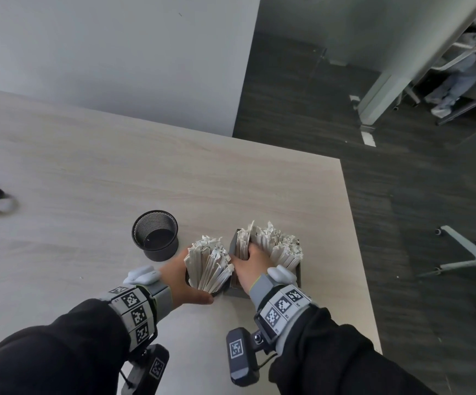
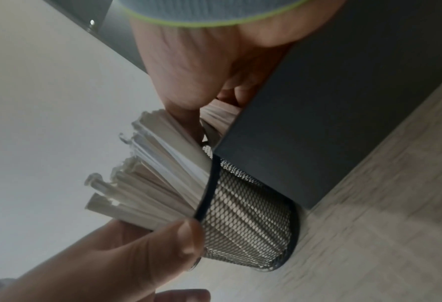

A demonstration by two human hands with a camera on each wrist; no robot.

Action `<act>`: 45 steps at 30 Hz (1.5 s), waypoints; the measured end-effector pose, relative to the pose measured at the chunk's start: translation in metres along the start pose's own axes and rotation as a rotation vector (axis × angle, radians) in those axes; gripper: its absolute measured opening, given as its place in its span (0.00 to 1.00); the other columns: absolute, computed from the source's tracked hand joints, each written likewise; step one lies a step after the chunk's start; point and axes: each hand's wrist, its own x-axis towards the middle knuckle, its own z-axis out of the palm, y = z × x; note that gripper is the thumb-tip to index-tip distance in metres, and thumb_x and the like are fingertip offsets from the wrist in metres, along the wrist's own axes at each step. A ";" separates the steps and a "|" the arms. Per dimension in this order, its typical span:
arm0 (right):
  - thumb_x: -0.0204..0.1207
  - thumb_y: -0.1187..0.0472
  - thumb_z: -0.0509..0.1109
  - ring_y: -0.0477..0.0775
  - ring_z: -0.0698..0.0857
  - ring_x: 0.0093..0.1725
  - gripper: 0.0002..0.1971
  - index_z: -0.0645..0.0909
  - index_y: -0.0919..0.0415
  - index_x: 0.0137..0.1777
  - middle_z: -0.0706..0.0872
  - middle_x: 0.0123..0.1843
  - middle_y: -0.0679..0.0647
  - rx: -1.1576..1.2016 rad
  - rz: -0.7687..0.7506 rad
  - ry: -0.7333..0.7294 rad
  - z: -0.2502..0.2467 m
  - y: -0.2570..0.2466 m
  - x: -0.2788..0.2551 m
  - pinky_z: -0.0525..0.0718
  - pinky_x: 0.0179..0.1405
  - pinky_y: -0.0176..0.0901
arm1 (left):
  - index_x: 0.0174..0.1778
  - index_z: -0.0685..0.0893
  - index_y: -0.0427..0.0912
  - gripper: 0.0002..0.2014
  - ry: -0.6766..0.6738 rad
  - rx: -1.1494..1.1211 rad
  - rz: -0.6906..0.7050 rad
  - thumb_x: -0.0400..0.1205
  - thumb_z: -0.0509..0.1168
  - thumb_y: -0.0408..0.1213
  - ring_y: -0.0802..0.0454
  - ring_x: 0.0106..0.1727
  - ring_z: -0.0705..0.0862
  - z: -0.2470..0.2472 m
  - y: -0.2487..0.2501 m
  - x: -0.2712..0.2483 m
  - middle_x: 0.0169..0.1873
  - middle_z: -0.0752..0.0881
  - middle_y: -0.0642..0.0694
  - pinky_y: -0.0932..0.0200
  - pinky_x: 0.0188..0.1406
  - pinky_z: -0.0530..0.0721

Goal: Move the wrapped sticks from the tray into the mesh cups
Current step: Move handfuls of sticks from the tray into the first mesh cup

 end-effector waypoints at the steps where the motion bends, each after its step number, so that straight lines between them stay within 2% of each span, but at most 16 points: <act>1: 0.69 0.31 0.67 0.60 0.87 0.54 0.31 0.78 0.54 0.63 0.88 0.58 0.51 0.007 -0.019 0.013 -0.002 -0.002 -0.004 0.83 0.51 0.46 | 0.71 0.70 0.56 0.43 0.003 0.002 -0.001 0.62 0.85 0.45 0.79 0.38 0.77 0.000 -0.001 0.000 0.40 0.81 0.68 0.81 0.32 0.73; 4: 0.75 0.40 0.71 0.57 0.88 0.52 0.15 0.79 0.50 0.51 0.87 0.46 0.46 0.067 -0.058 0.027 -0.005 0.000 -0.009 0.82 0.49 0.42 | 0.71 0.71 0.56 0.43 0.002 0.004 0.003 0.61 0.86 0.46 0.81 0.38 0.77 0.002 -0.003 0.002 0.41 0.81 0.69 0.81 0.33 0.73; 8: 0.75 0.41 0.71 0.59 0.87 0.53 0.20 0.81 0.53 0.58 0.88 0.49 0.49 0.038 -0.062 0.048 -0.005 0.000 -0.015 0.82 0.50 0.42 | 0.71 0.71 0.57 0.44 0.002 0.001 0.020 0.61 0.86 0.47 0.80 0.40 0.78 0.003 -0.006 0.003 0.43 0.82 0.69 0.80 0.35 0.74; 9: 0.75 0.40 0.71 0.59 0.87 0.51 0.18 0.82 0.53 0.55 0.88 0.47 0.48 0.040 -0.060 0.061 -0.005 0.001 -0.016 0.81 0.49 0.42 | 0.70 0.71 0.58 0.44 0.005 0.002 0.022 0.61 0.86 0.48 0.79 0.42 0.78 0.003 -0.007 0.004 0.43 0.81 0.70 0.79 0.36 0.74; 12: 0.75 0.47 0.71 0.54 0.80 0.33 0.14 0.75 0.53 0.33 0.78 0.29 0.46 0.109 -0.096 0.099 -0.012 0.006 -0.020 0.76 0.37 0.41 | 0.69 0.70 0.61 0.43 0.012 0.010 0.024 0.60 0.85 0.50 0.76 0.43 0.79 0.004 -0.009 0.004 0.44 0.81 0.70 0.78 0.37 0.73; 15: 0.74 0.55 0.68 0.49 0.73 0.24 0.14 0.70 0.56 0.29 0.74 0.25 0.49 0.204 -0.158 0.185 -0.026 0.017 -0.024 0.70 0.26 0.39 | 0.72 0.69 0.61 0.45 0.006 0.012 0.042 0.60 0.85 0.53 0.75 0.44 0.80 0.005 -0.012 0.004 0.45 0.81 0.71 0.76 0.41 0.73; 19: 0.71 0.51 0.72 0.47 0.78 0.23 0.16 0.80 0.62 0.29 0.83 0.24 0.52 0.350 -0.161 0.352 -0.053 0.031 -0.034 0.77 0.28 0.42 | 0.72 0.64 0.69 0.51 0.005 0.060 0.004 0.53 0.81 0.66 0.66 0.50 0.83 0.006 -0.017 0.006 0.47 0.83 0.71 0.58 0.56 0.83; 22: 0.69 0.57 0.74 0.49 0.77 0.20 0.11 0.86 0.58 0.27 0.81 0.20 0.49 0.622 -0.115 0.434 -0.080 0.027 -0.043 0.74 0.21 0.42 | 0.67 0.61 0.77 0.52 0.027 0.113 -0.016 0.46 0.75 0.76 0.61 0.50 0.86 0.008 -0.023 0.008 0.48 0.85 0.69 0.51 0.55 0.86; 24: 0.71 0.65 0.71 0.47 0.69 0.16 0.11 0.87 0.58 0.27 0.74 0.17 0.49 0.866 -0.083 0.384 -0.090 0.018 -0.048 0.62 0.16 0.36 | 0.64 0.61 0.78 0.51 0.031 0.119 -0.024 0.45 0.74 0.78 0.61 0.48 0.86 0.009 -0.026 0.010 0.46 0.86 0.68 0.51 0.52 0.87; 27: 0.75 0.63 0.69 0.47 0.64 0.14 0.11 0.86 0.64 0.33 0.73 0.19 0.54 1.054 -0.071 0.179 -0.079 0.002 -0.052 0.56 0.16 0.31 | 0.63 0.64 0.75 0.47 0.040 0.117 -0.026 0.48 0.77 0.73 0.63 0.42 0.86 0.009 -0.023 0.008 0.40 0.85 0.66 0.53 0.47 0.87; 31: 0.74 0.58 0.72 0.51 0.70 0.15 0.12 0.89 0.61 0.31 0.76 0.19 0.57 0.891 0.002 0.089 -0.041 -0.018 -0.050 0.68 0.16 0.34 | 0.67 0.70 0.62 0.43 0.045 0.015 0.019 0.58 0.85 0.52 0.71 0.37 0.81 0.012 -0.020 0.008 0.39 0.85 0.65 0.71 0.35 0.76; 34: 0.72 0.54 0.72 0.55 0.78 0.17 0.12 0.89 0.63 0.39 0.81 0.19 0.59 0.806 0.050 0.073 -0.022 -0.028 -0.047 0.83 0.24 0.45 | 0.65 0.71 0.62 0.41 0.059 0.014 0.003 0.59 0.85 0.50 0.71 0.40 0.82 0.014 -0.019 0.008 0.40 0.84 0.64 0.71 0.36 0.75; 36: 0.71 0.51 0.74 0.57 0.82 0.19 0.15 0.87 0.64 0.42 0.84 0.21 0.59 0.749 0.044 0.069 -0.016 -0.029 -0.045 0.88 0.33 0.52 | 0.65 0.71 0.64 0.42 0.056 0.007 -0.022 0.57 0.84 0.52 0.69 0.42 0.83 0.014 -0.018 0.008 0.41 0.85 0.63 0.67 0.40 0.79; 40: 0.71 0.47 0.73 0.54 0.84 0.23 0.17 0.85 0.62 0.36 0.85 0.24 0.55 0.472 -0.174 0.071 -0.012 -0.028 -0.044 0.91 0.34 0.59 | 0.62 0.69 0.66 0.43 0.046 0.019 -0.051 0.53 0.83 0.59 0.64 0.41 0.85 0.013 -0.018 0.009 0.40 0.85 0.62 0.59 0.44 0.85; 43: 0.66 0.44 0.70 0.52 0.87 0.35 0.15 0.81 0.57 0.35 0.87 0.32 0.49 0.095 -0.314 0.047 -0.010 -0.027 -0.042 0.88 0.42 0.49 | 0.63 0.73 0.61 0.42 0.043 0.030 -0.047 0.53 0.83 0.58 0.67 0.41 0.83 0.013 -0.022 0.011 0.39 0.84 0.63 0.62 0.41 0.82; 45: 0.62 0.40 0.73 0.44 0.86 0.45 0.16 0.83 0.50 0.42 0.86 0.42 0.44 -0.004 -0.431 0.023 -0.009 -0.021 -0.040 0.84 0.48 0.44 | 0.62 0.73 0.61 0.41 0.033 0.027 -0.032 0.54 0.83 0.57 0.69 0.40 0.82 0.013 -0.022 0.011 0.39 0.84 0.64 0.64 0.39 0.79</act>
